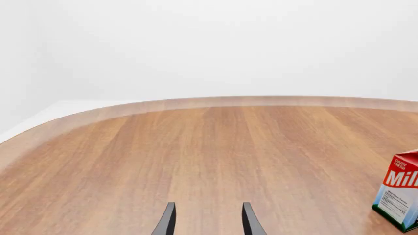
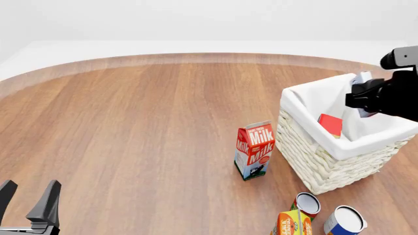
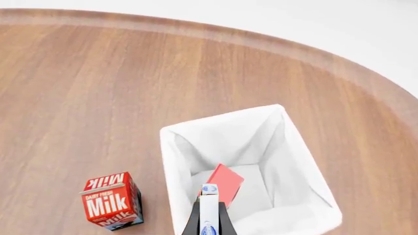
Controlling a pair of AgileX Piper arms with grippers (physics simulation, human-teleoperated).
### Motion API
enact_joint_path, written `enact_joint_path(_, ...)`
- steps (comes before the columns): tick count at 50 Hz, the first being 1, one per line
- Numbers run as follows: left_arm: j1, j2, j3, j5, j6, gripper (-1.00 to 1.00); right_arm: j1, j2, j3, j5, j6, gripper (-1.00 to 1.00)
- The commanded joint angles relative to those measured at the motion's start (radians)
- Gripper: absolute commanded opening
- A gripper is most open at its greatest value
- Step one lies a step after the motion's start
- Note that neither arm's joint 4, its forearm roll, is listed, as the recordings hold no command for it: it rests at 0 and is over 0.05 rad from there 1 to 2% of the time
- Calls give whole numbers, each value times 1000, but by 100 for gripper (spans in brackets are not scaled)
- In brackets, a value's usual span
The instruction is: Pick up the cream cheese box and the butter, and put them in the basket.
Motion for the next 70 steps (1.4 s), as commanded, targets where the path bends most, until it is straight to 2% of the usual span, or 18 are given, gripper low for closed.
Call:
enact_joint_path(1,0,0,0,0,0,100,-1,15,1,-22,10,-100)
enact_joint_path(70,0,0,0,0,0,100,-130,100,-43,-52,-17,-100)
